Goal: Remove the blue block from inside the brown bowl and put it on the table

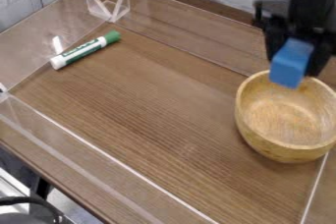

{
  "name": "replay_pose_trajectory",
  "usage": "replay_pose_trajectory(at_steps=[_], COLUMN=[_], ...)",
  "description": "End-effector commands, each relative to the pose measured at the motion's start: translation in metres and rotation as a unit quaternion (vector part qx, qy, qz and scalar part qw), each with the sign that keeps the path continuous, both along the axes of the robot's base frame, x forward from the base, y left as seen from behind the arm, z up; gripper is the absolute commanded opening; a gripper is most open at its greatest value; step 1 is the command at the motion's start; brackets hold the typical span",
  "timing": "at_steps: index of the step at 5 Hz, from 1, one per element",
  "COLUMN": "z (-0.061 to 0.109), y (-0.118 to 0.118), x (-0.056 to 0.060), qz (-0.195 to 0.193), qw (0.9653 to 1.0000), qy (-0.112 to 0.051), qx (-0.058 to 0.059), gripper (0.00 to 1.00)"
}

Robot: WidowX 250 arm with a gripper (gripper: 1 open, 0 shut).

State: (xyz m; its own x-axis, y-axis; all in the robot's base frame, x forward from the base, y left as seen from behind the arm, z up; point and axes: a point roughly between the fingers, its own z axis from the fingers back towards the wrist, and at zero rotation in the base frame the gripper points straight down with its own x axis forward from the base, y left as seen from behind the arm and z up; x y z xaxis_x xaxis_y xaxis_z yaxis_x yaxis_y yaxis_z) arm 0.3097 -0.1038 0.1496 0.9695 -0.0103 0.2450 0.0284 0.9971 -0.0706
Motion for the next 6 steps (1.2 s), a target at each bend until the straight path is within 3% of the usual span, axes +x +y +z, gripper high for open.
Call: replay_pose_trajectory(at_steps=[1, 2, 4, 6], z=[0.046, 0.051, 0.042, 0.035], y=[0.017, 0.035, 0.053, 0.058], x=[-0.005, -0.024, -0.057, -0.070], qz=[0.023, 0.025, 0.018, 0.018], qw=[0.9985, 0.9982, 0.9981, 0.9979], qy=[-0.050, -0.055, -0.059, -0.062], qx=[-0.008, -0.004, -0.001, 0.004], gripper=[0.00, 0.00, 0.00, 0.00])
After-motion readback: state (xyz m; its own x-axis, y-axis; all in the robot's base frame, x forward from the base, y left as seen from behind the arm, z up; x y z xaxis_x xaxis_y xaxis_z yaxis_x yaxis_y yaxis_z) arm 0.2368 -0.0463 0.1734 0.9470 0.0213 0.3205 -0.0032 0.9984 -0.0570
